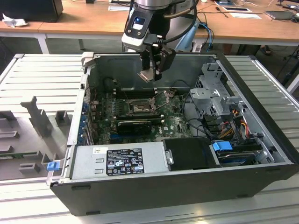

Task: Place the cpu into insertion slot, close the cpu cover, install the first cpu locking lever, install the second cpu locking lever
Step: 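Place the cpu into insertion slot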

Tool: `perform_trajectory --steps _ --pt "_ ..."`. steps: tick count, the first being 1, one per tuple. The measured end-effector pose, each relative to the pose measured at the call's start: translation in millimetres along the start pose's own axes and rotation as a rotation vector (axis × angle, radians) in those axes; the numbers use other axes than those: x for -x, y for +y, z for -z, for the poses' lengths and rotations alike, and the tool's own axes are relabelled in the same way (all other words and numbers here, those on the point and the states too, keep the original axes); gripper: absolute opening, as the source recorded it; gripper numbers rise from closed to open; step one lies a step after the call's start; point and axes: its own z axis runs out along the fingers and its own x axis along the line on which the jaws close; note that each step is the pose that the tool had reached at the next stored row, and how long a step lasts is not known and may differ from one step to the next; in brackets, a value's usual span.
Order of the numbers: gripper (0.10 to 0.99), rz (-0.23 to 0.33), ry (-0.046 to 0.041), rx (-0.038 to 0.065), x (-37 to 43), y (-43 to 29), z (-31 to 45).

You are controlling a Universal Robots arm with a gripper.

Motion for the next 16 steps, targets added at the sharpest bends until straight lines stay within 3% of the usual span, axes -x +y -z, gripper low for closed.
perform_trajectory --steps 16 --pt "0.529 -0.008 -0.0008 0.0 0.1 -0.7 -7.8"
